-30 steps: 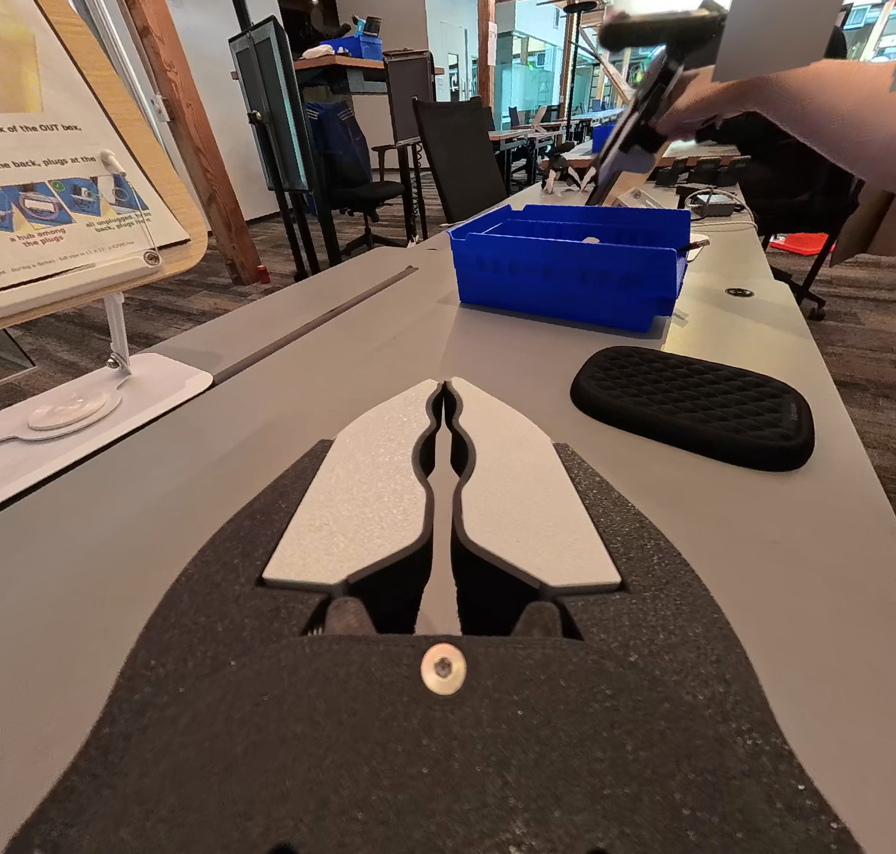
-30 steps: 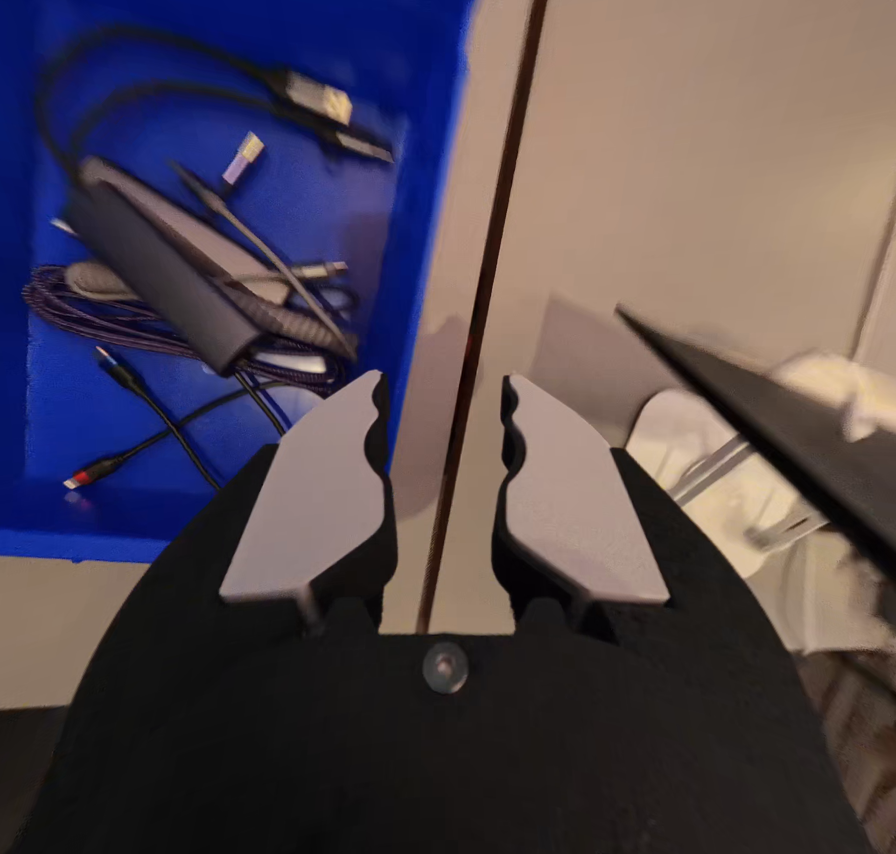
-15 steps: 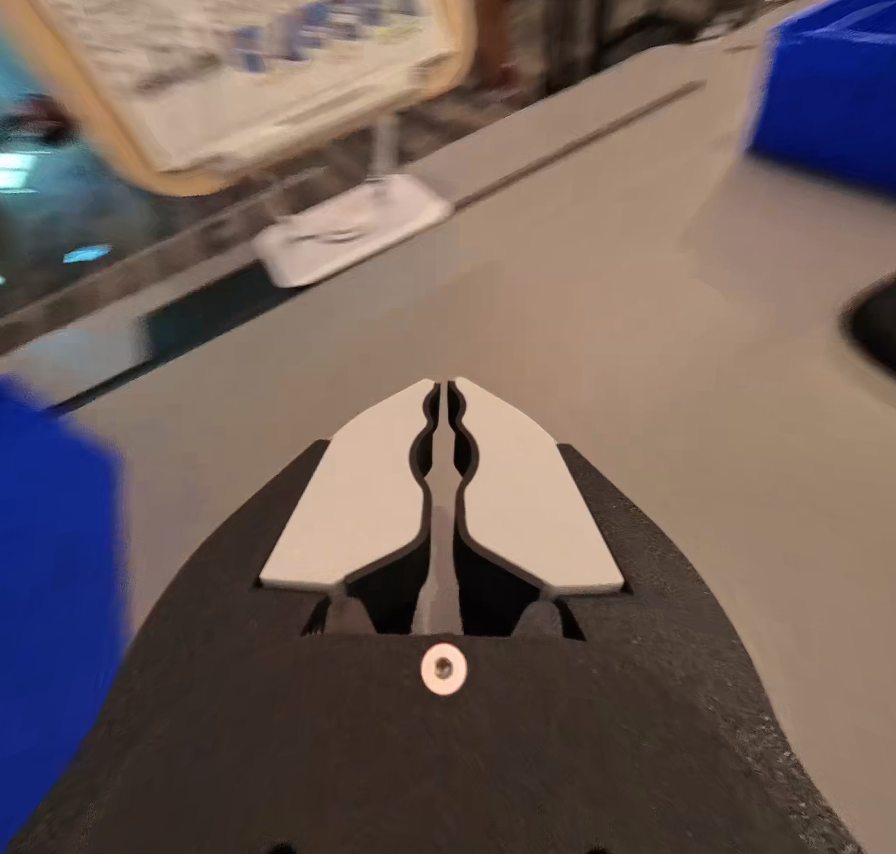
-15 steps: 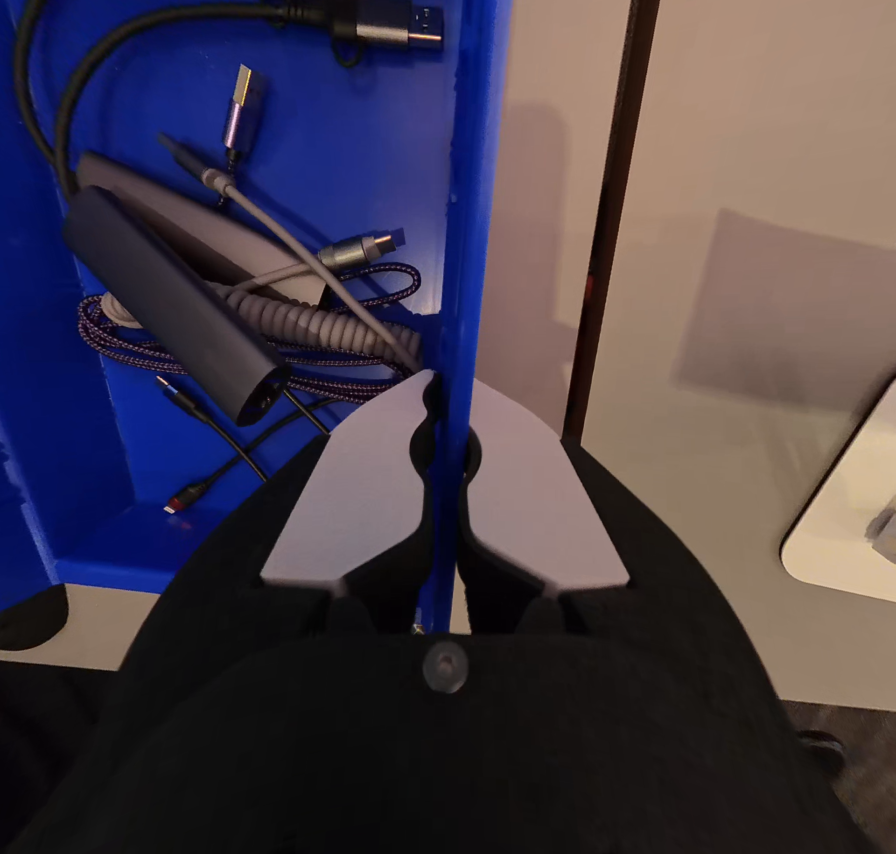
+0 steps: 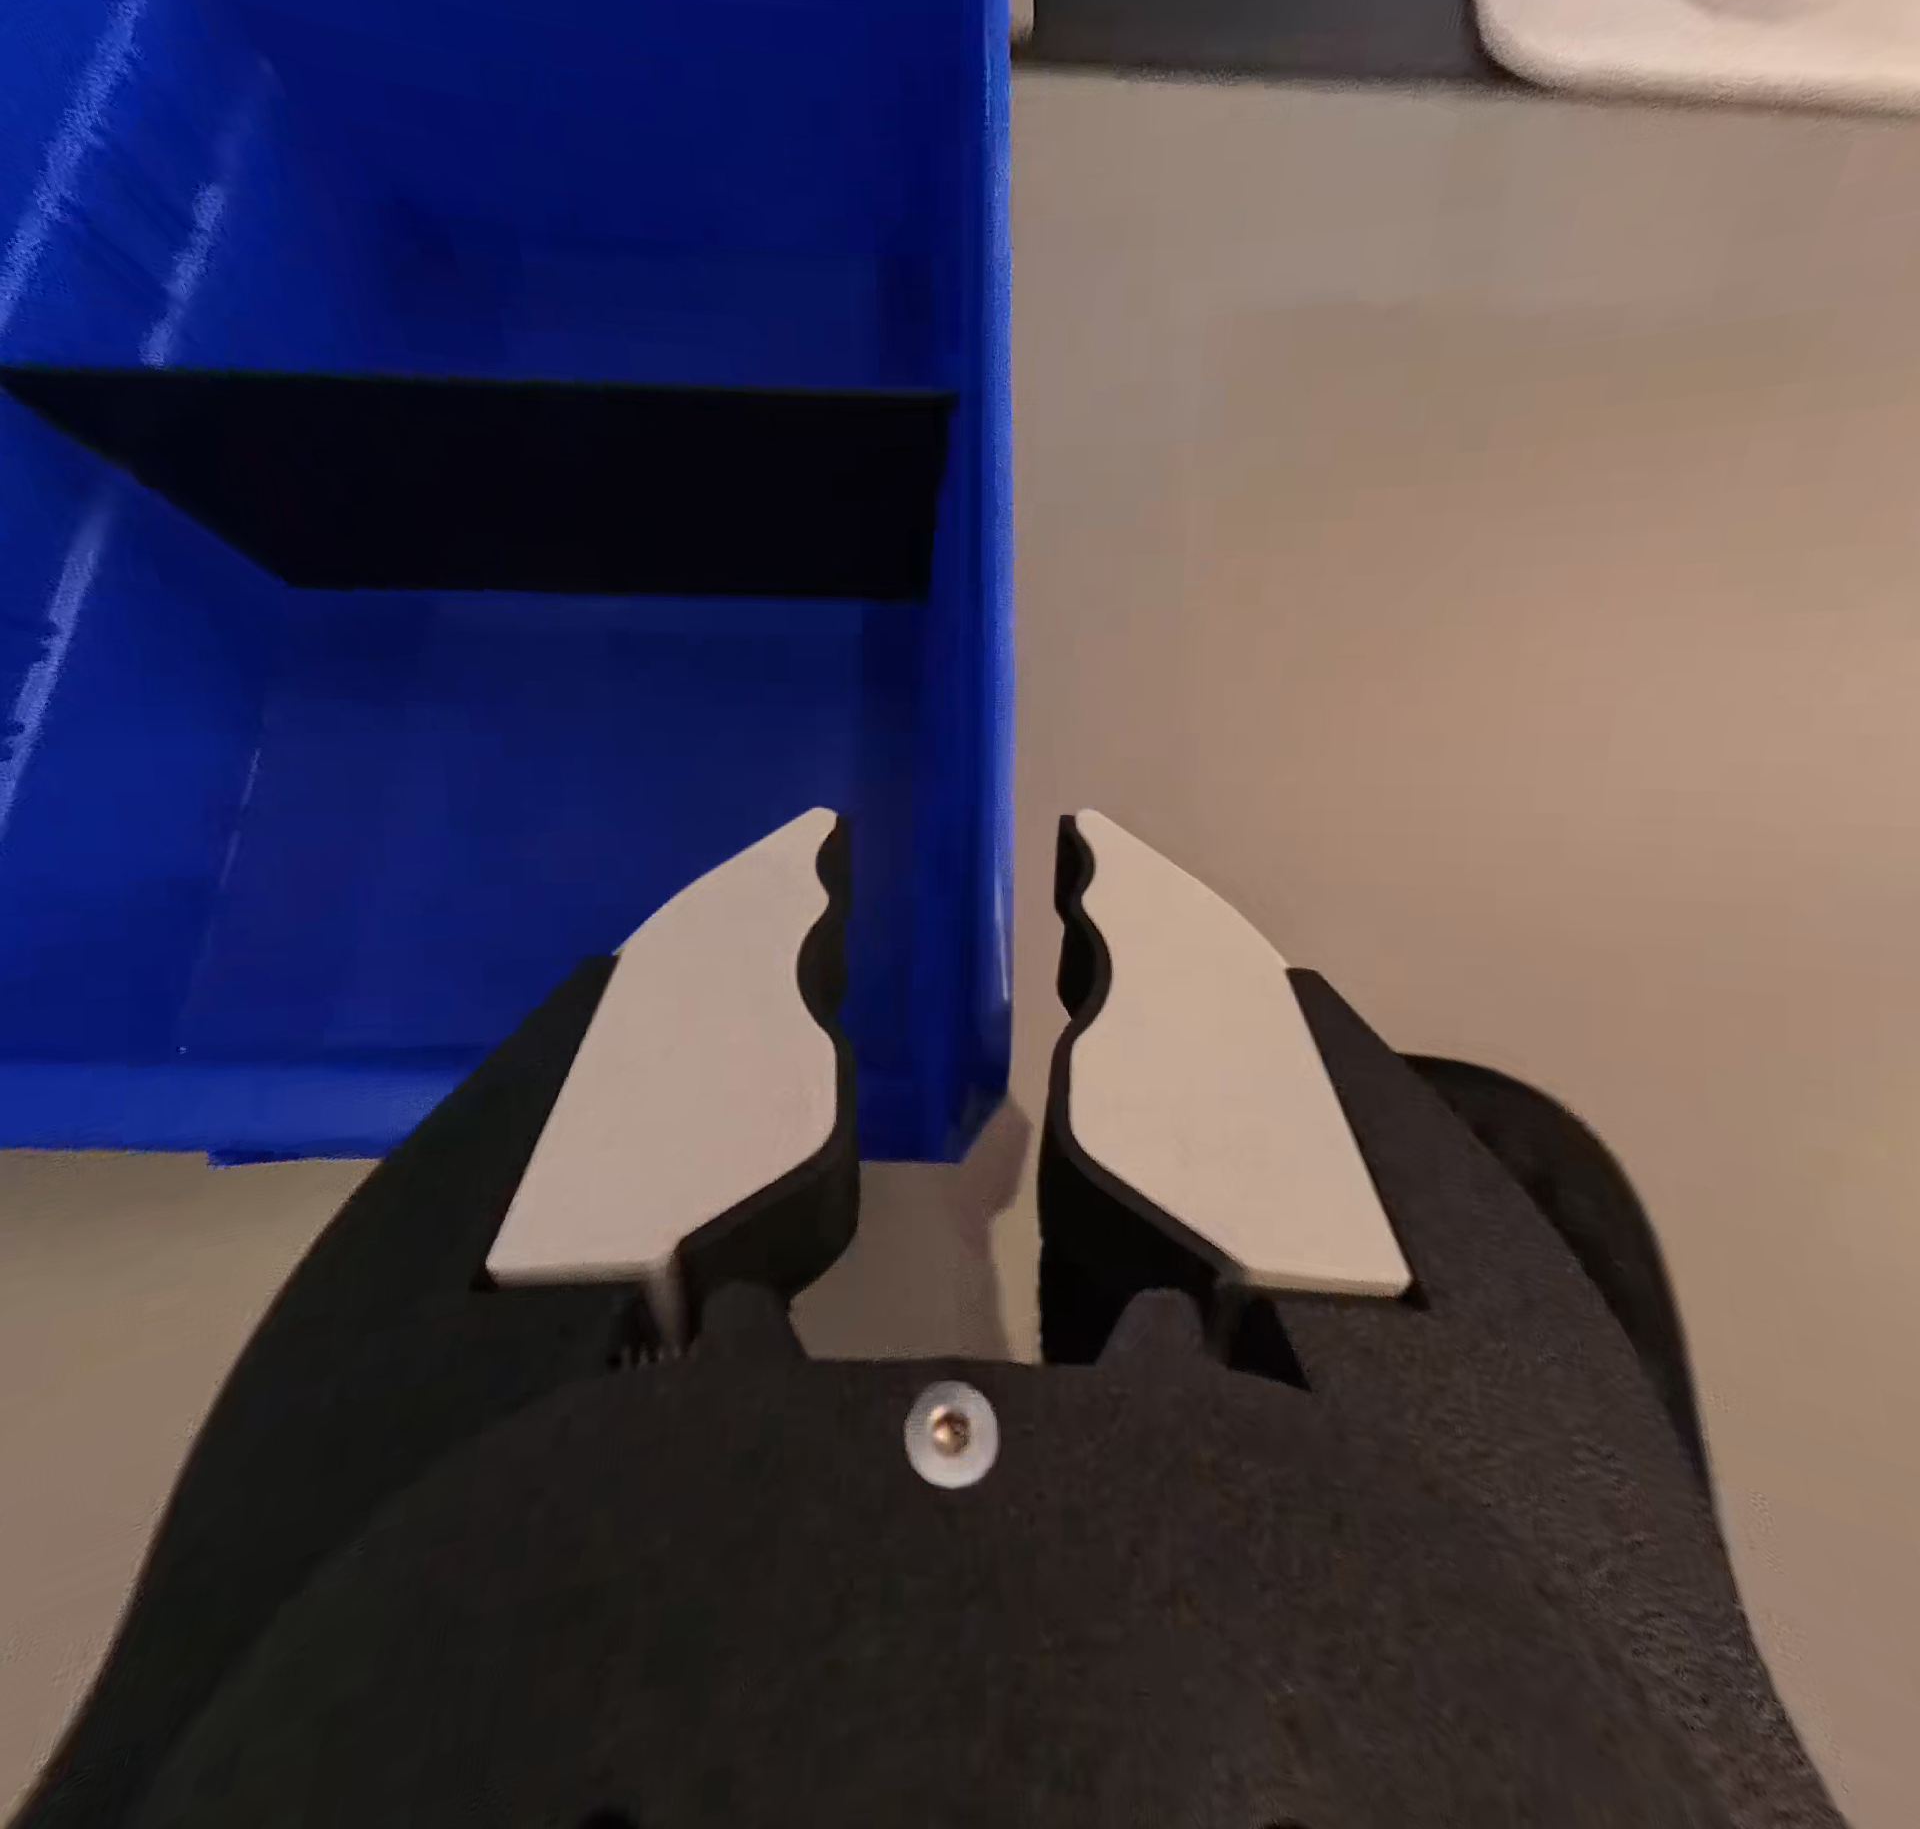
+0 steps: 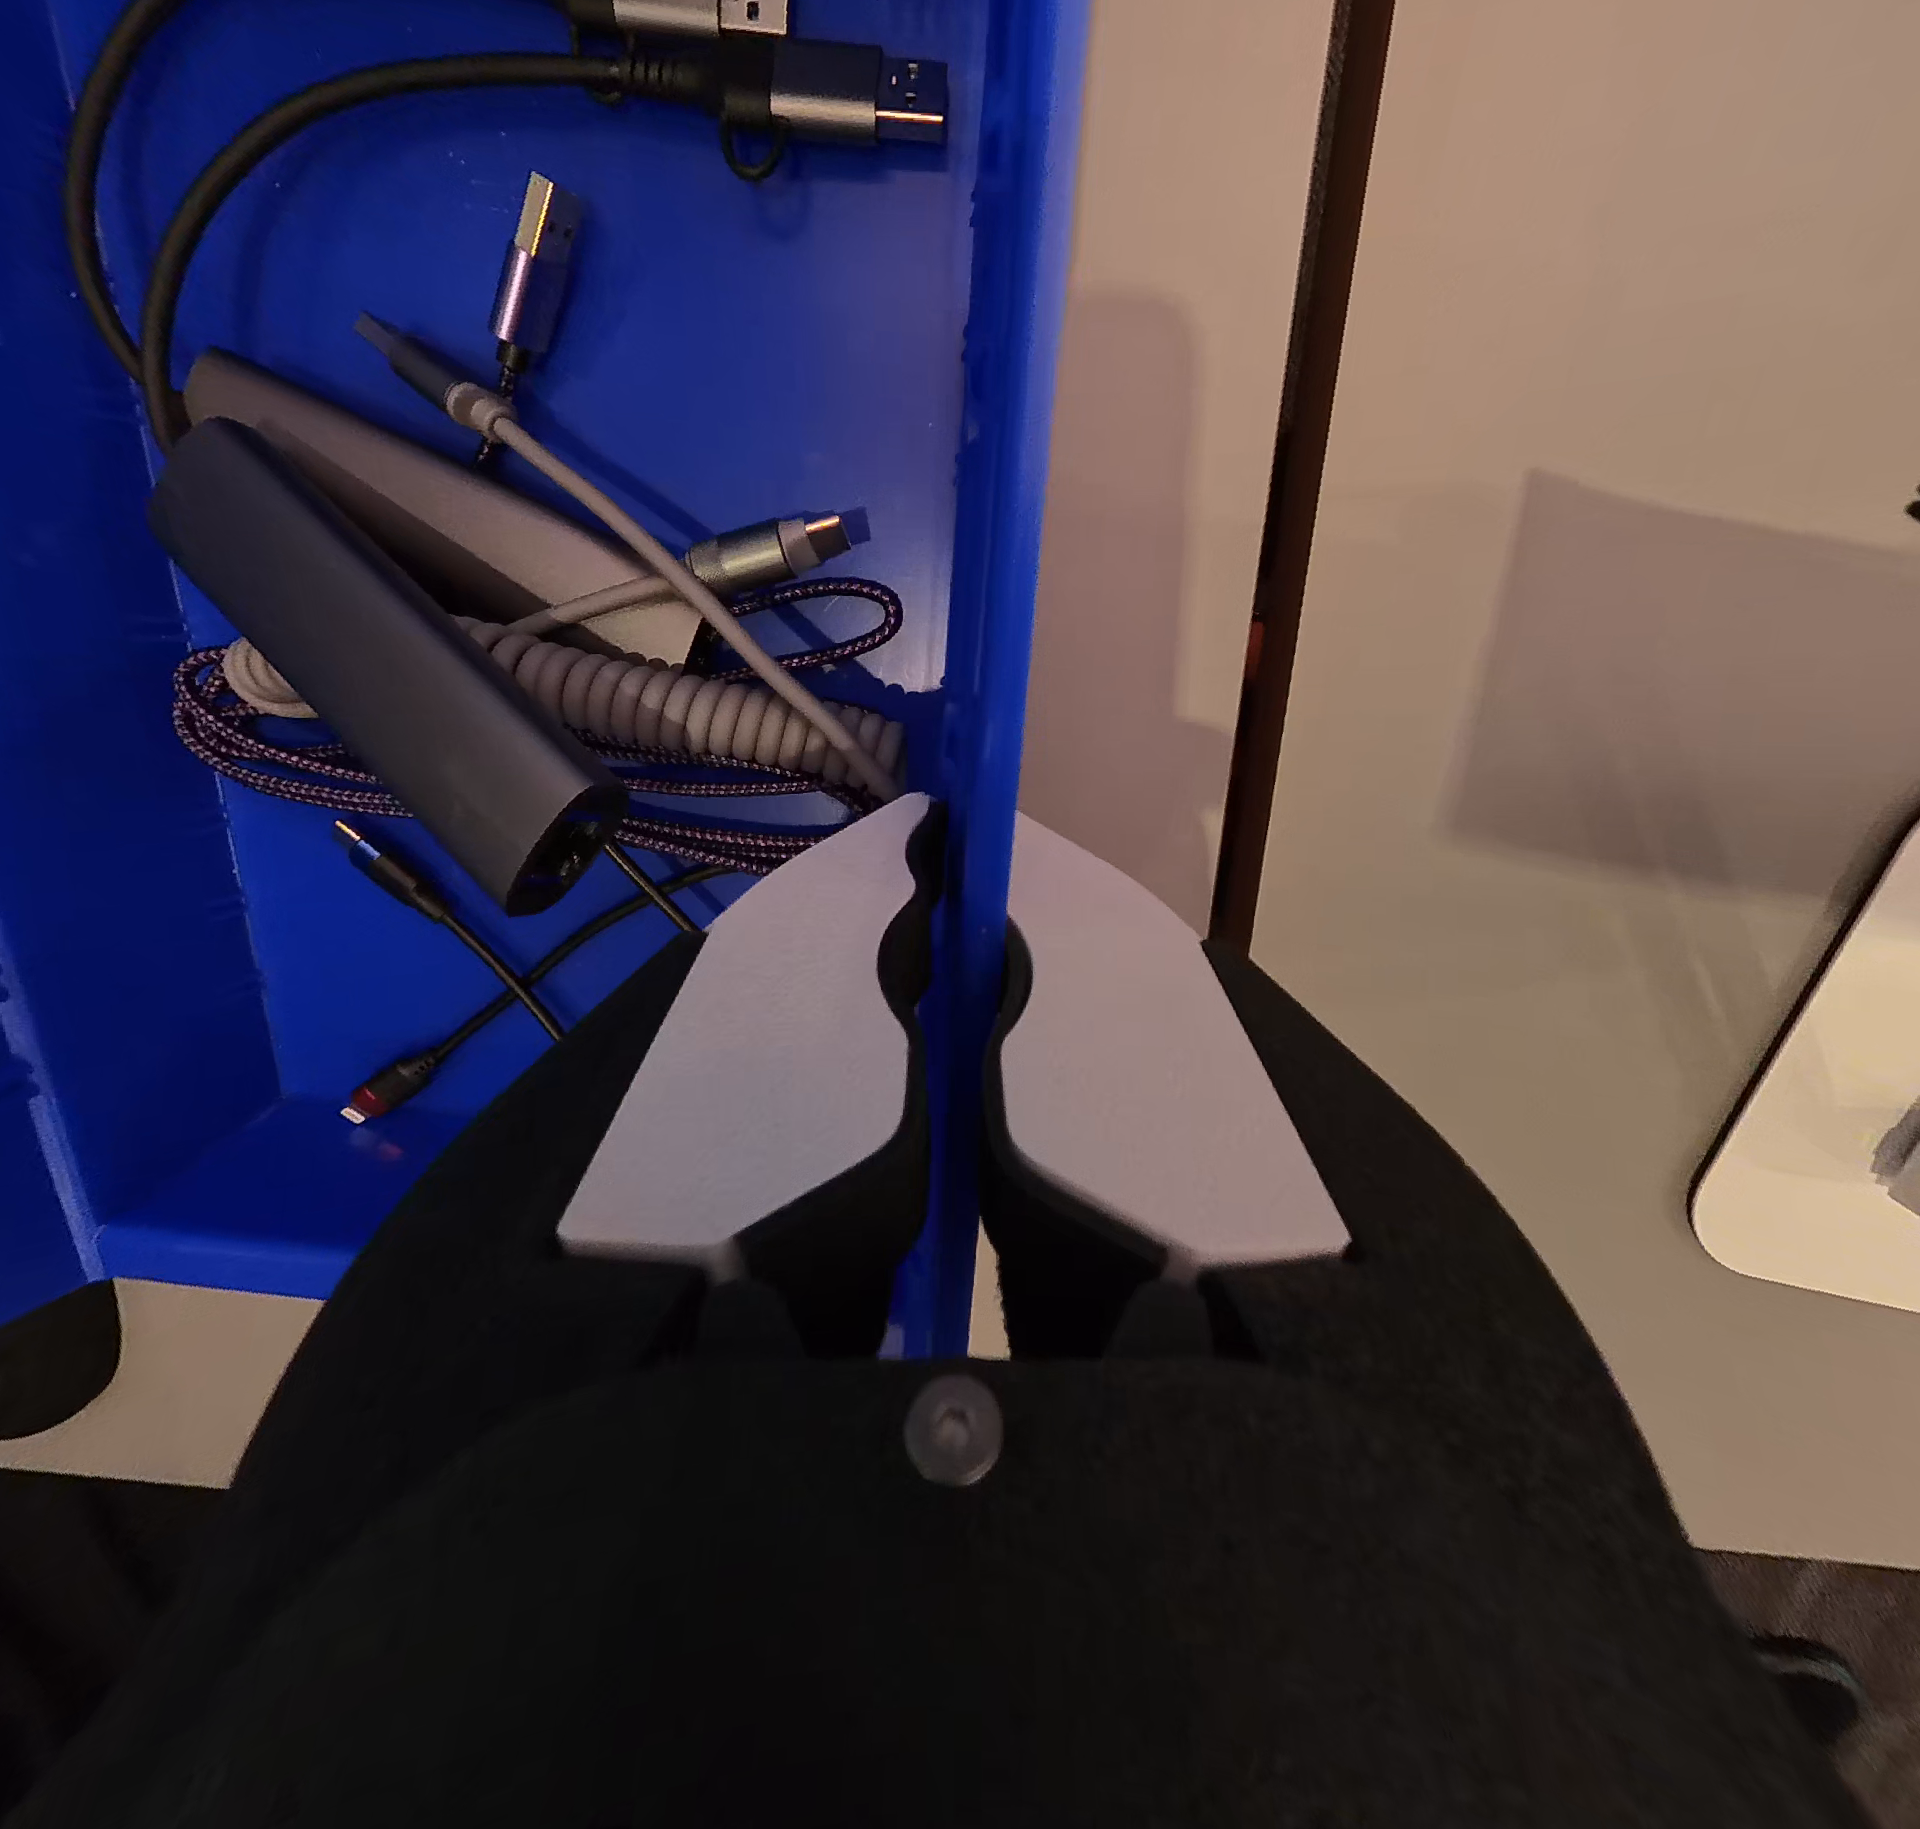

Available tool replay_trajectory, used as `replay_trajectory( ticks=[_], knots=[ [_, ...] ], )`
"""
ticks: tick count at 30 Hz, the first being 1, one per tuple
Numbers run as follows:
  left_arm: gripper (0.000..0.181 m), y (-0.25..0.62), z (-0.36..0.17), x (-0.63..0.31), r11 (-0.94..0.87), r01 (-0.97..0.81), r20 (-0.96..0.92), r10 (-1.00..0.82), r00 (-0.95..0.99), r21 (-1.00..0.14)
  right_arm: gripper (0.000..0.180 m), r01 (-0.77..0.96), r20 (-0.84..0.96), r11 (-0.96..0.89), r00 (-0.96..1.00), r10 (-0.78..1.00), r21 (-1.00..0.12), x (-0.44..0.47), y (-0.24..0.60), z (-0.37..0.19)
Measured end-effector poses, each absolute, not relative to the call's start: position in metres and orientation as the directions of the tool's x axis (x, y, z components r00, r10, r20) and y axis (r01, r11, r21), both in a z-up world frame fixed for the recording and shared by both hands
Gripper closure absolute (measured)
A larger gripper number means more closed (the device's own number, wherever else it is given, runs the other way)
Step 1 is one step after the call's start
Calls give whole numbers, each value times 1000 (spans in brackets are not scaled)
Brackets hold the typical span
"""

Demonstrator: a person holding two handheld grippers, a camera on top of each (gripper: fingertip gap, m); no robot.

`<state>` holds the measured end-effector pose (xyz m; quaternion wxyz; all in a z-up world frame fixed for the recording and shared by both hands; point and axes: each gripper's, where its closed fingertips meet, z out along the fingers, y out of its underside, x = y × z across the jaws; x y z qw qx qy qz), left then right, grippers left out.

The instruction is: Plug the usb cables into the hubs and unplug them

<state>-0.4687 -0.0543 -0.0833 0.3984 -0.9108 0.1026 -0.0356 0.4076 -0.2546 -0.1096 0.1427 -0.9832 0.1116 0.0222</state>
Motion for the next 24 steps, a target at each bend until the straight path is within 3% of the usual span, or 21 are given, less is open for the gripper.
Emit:
replay_trajectory(
  ticks=[1, 3, 9, 24],
  knots=[
    [147, -51, -95, -469, -693, -194, -47, -226, 973, -695, 176, -222, -77, -934, 975, -209, -281, 408, -255, -110],
    [173, -43, -102, -470, -691, -304, -173, -254, 952, -656, 176, -224, -83, -931, 974, -209, -289, 408, -254, -110],
    [173, -22, -103, -438, -665, -451, -307, -330, 892, -595, 176, -217, -88, -933, 976, -200, -287, 408, -254, -110],
    [172, -62, -106, -271, -613, -541, -321, -439, 839, -576, 176, -195, -94, -952, 980, -177, -237, 409, -254, -110]
  ],
)
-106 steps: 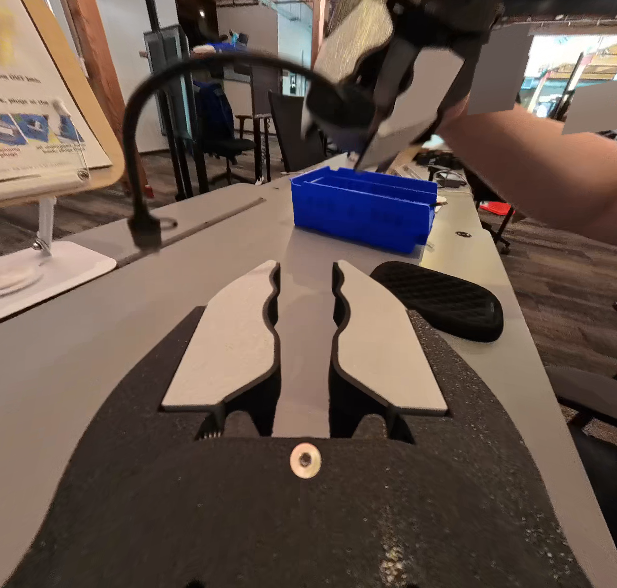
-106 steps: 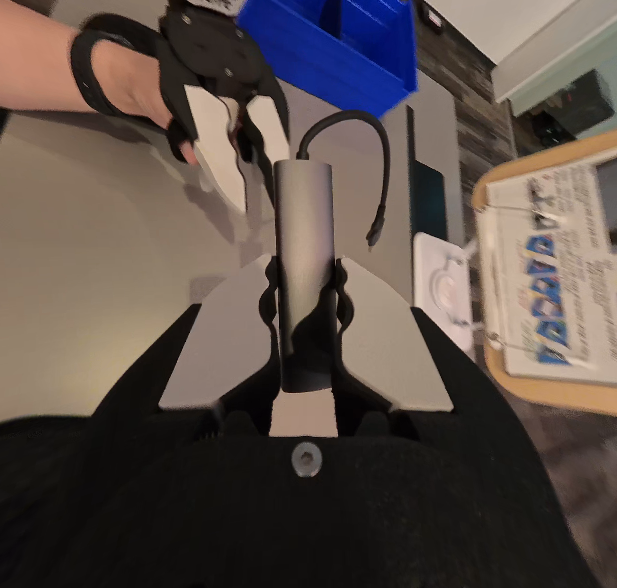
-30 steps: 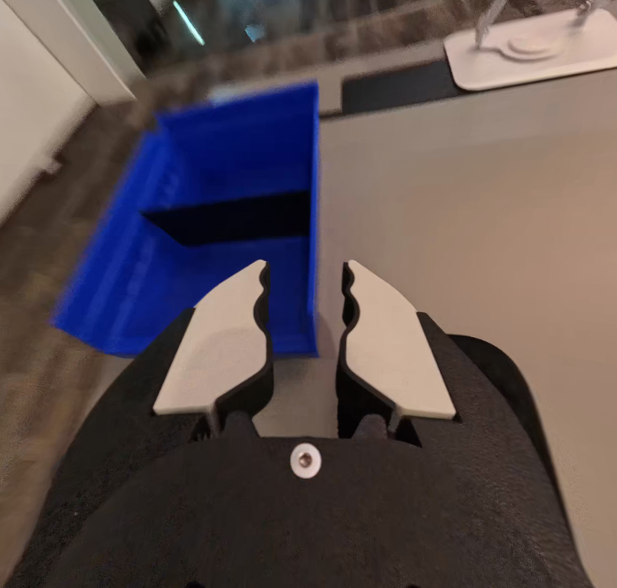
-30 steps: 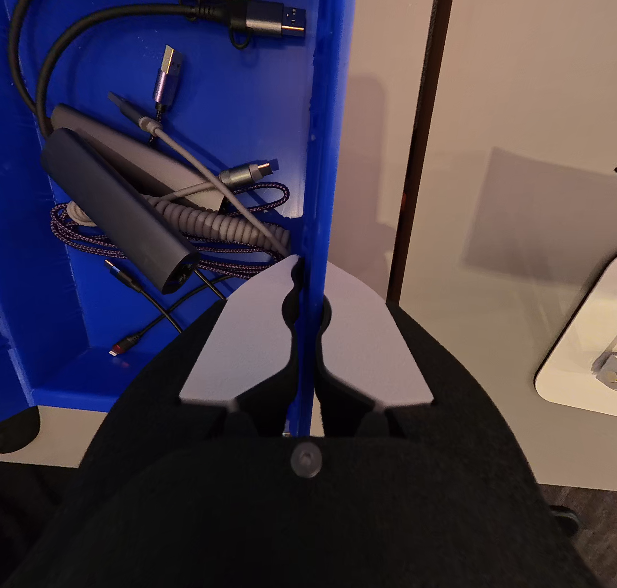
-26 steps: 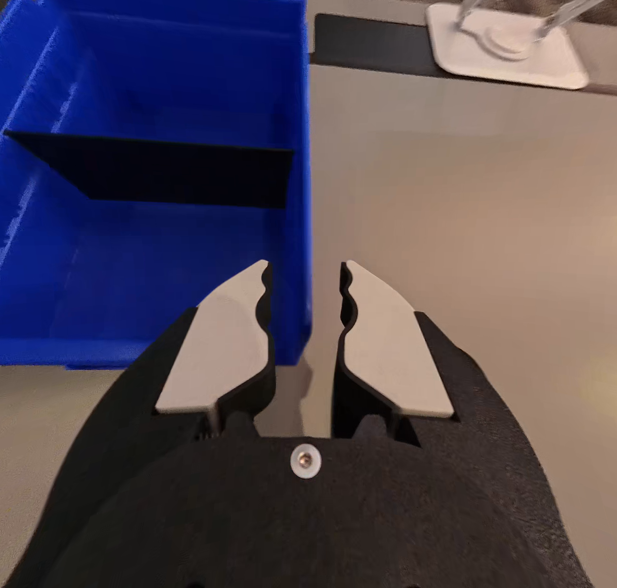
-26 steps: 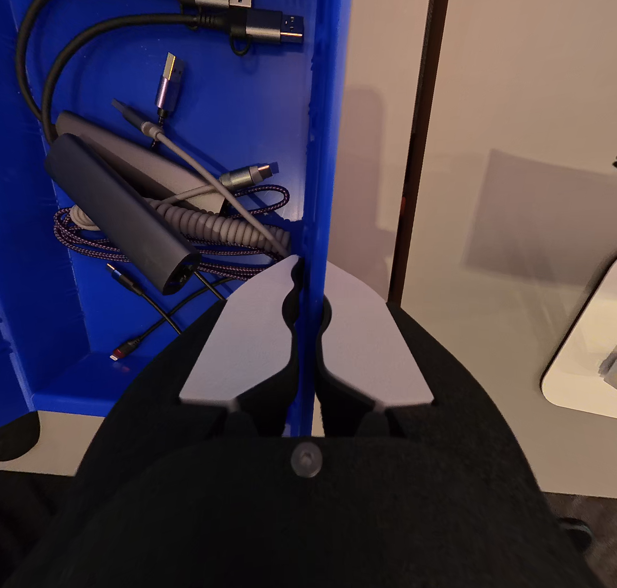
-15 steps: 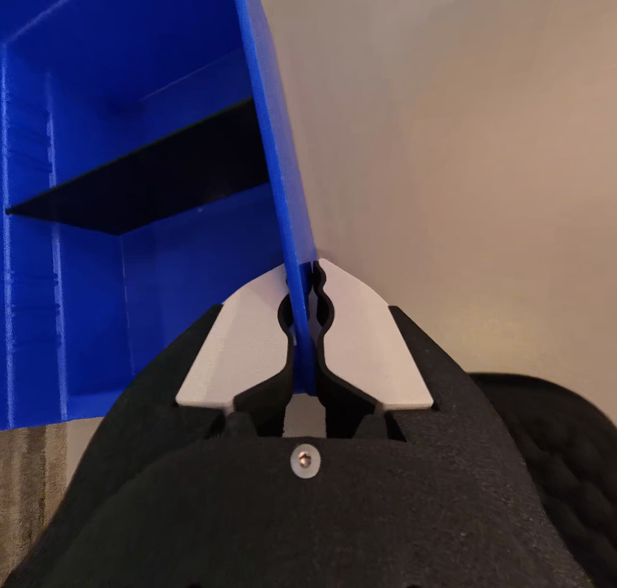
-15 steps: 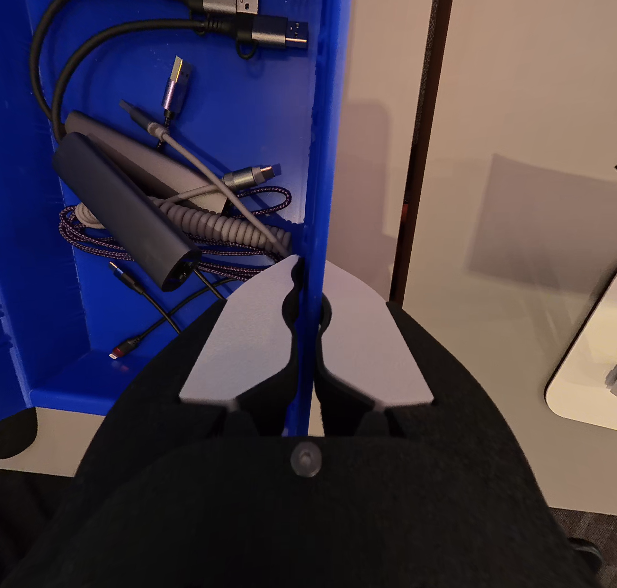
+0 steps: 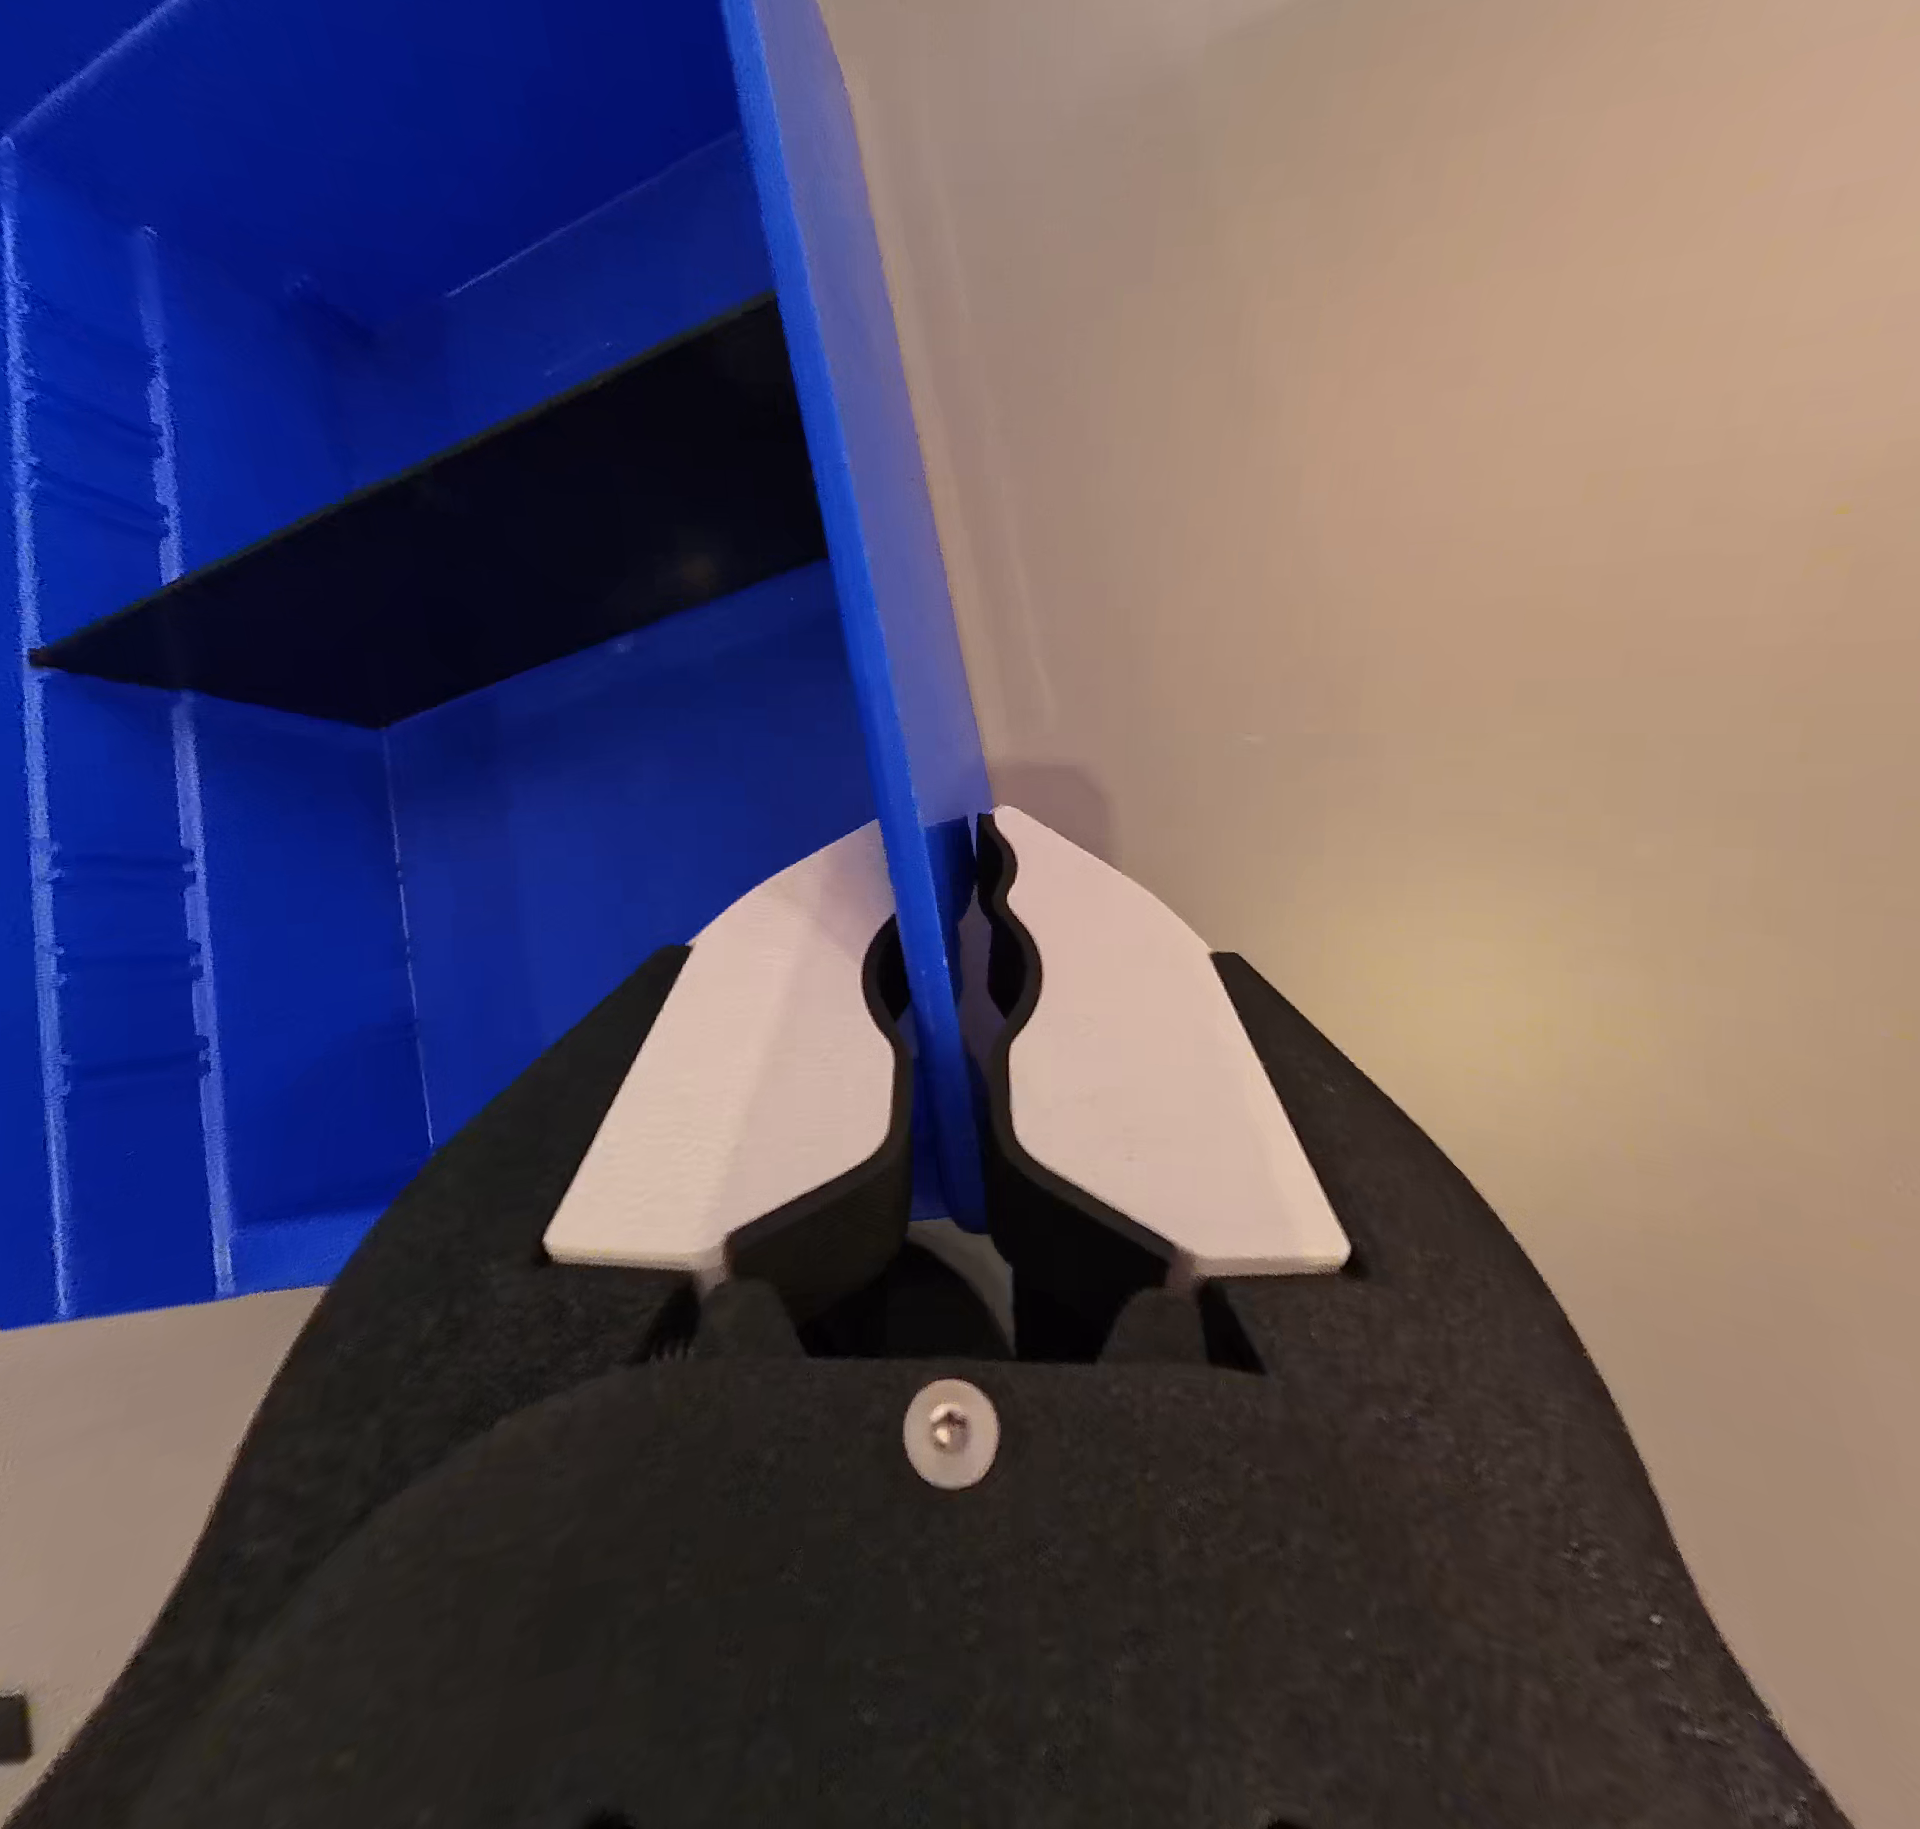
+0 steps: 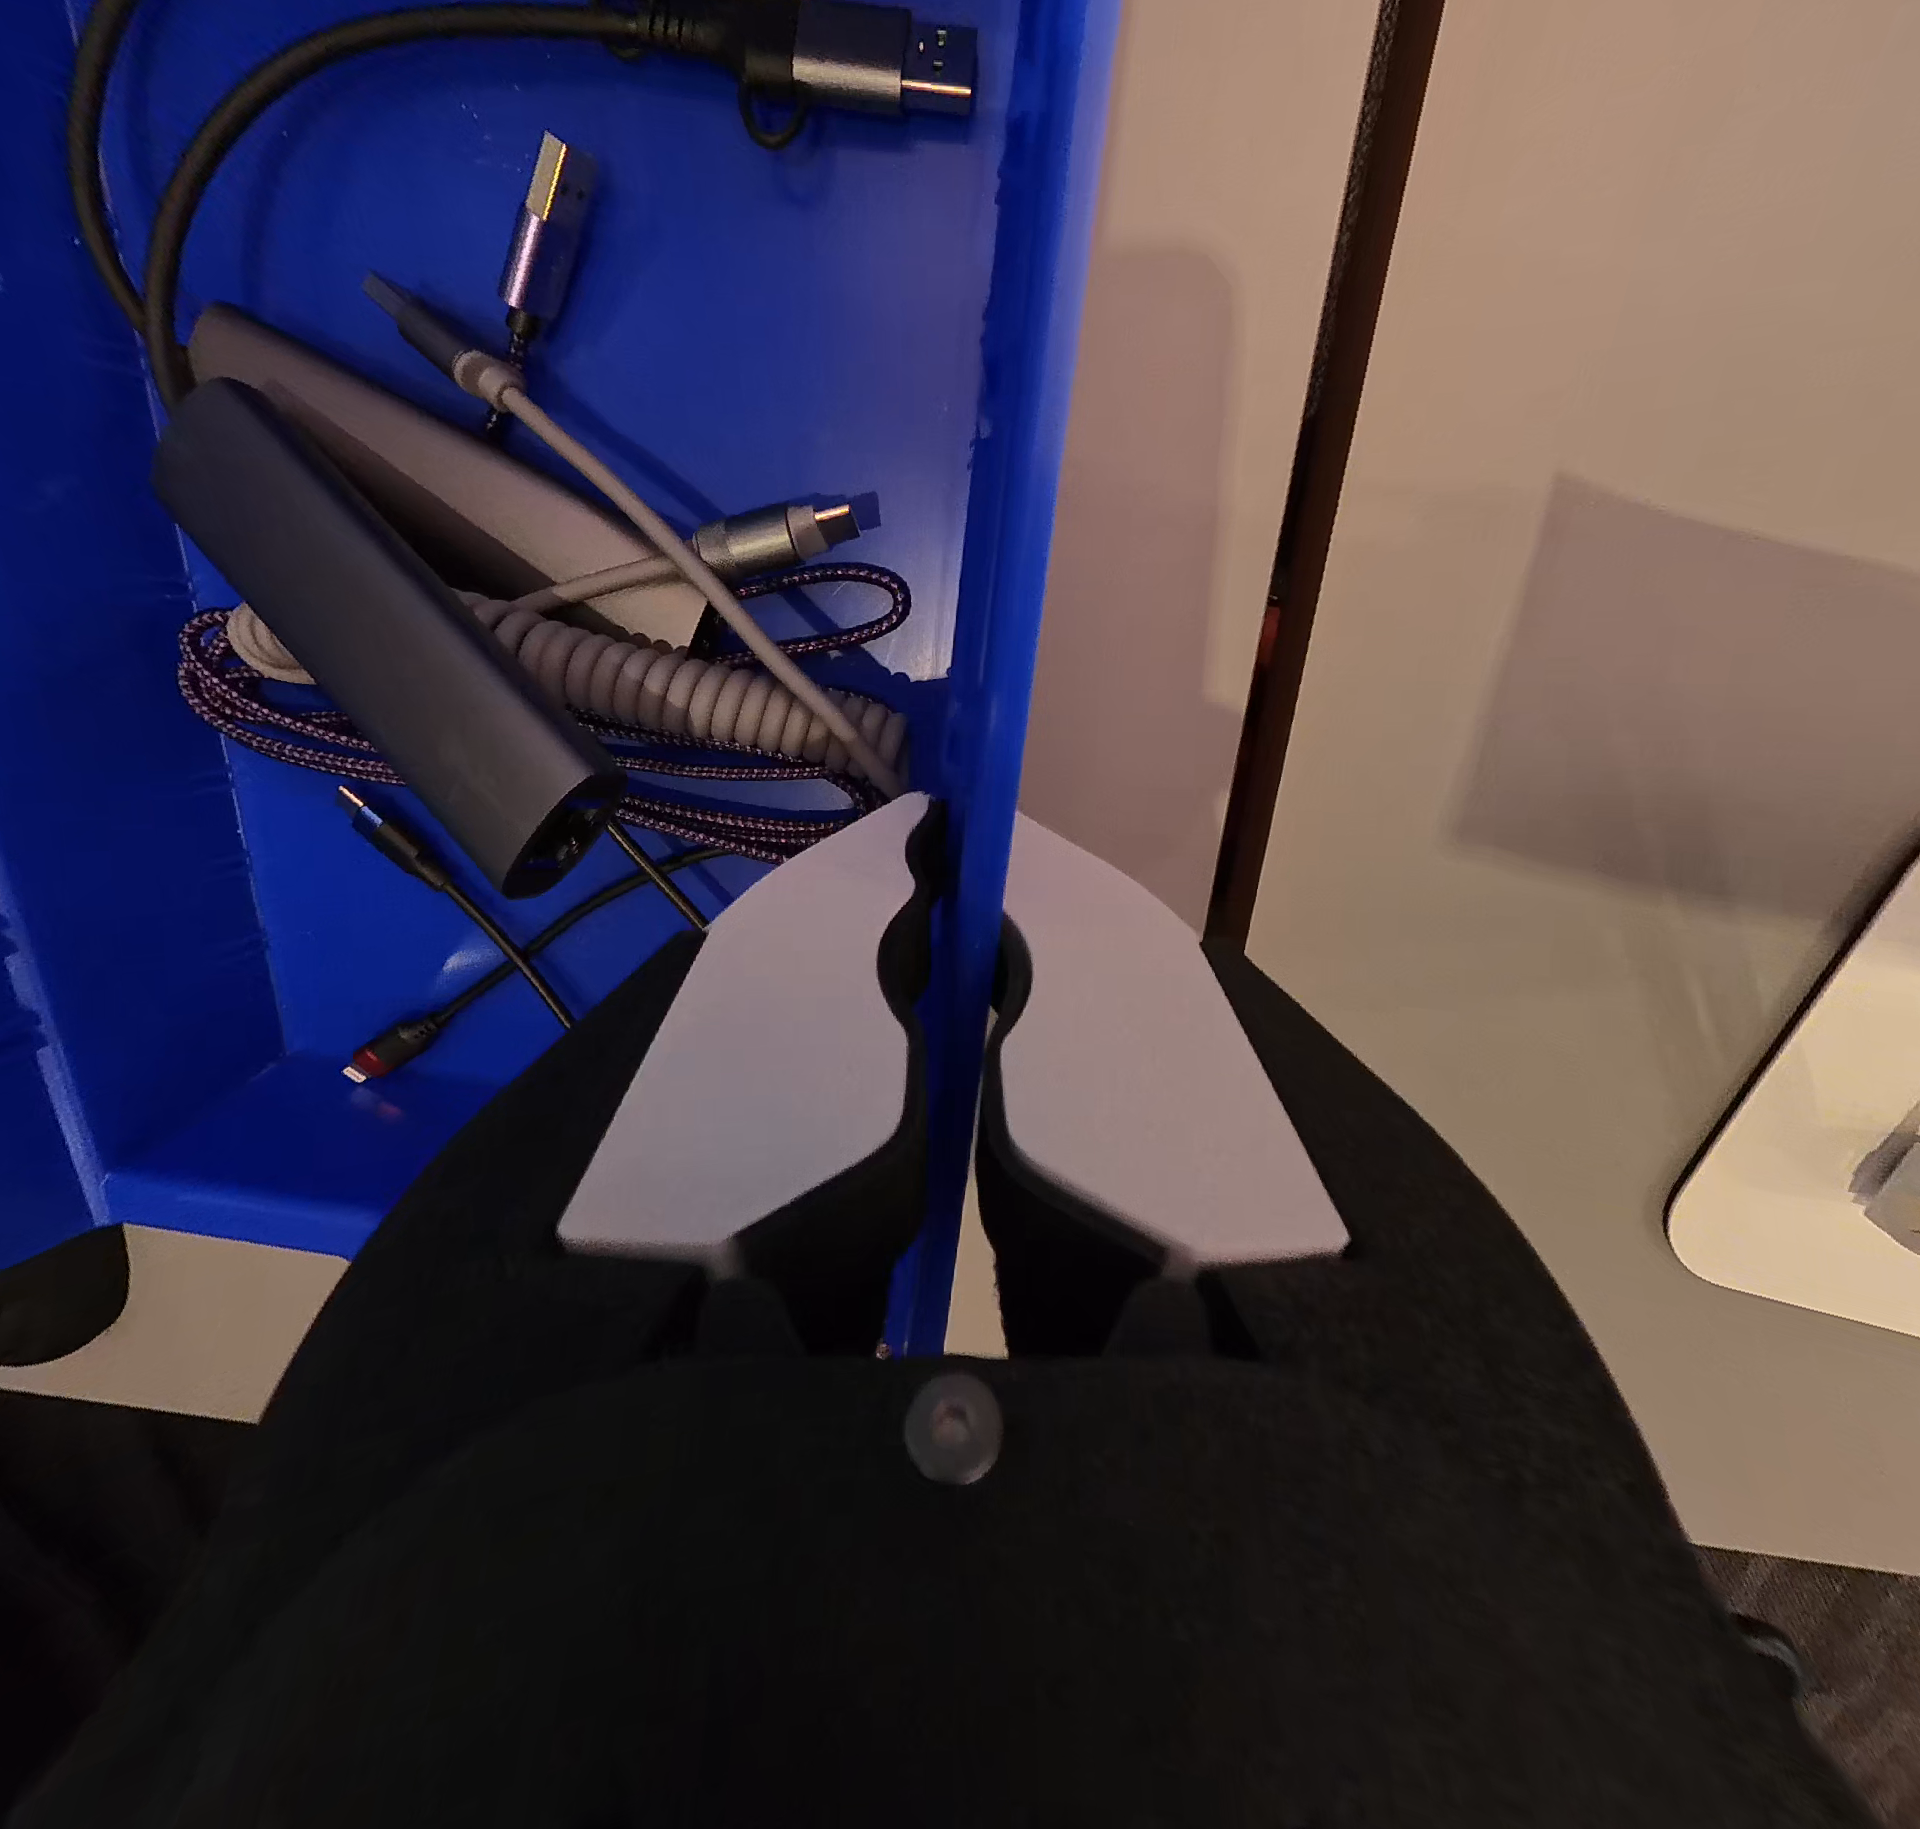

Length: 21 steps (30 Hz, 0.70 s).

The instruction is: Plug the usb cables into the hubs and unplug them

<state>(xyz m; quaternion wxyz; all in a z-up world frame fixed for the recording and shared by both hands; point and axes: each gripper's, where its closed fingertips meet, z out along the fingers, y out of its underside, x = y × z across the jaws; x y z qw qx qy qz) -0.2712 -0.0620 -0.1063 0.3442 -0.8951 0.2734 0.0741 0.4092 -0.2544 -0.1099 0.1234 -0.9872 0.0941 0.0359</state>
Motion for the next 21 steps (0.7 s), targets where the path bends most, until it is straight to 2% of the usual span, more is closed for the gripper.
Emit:
replay_trajectory(
  ticks=[10, 17, 21],
  knots=[
    [162, -118, -109, -171, -499, -689, -408, -563, 719, -526, 176, -201, -89, -959, 978, -186, -202, 410, -254, -110],
    [155, -155, -105, -84, -356, -683, -334, -671, 662, -637, 176, -245, -108, -942, 968, -226, -227, 410, -254, -110],
    [153, -172, -71, -54, -183, -645, -383, -674, 632, -742, 176, -295, -126, -922, 954, -271, -251, 410, -254, -110]
  ],
)
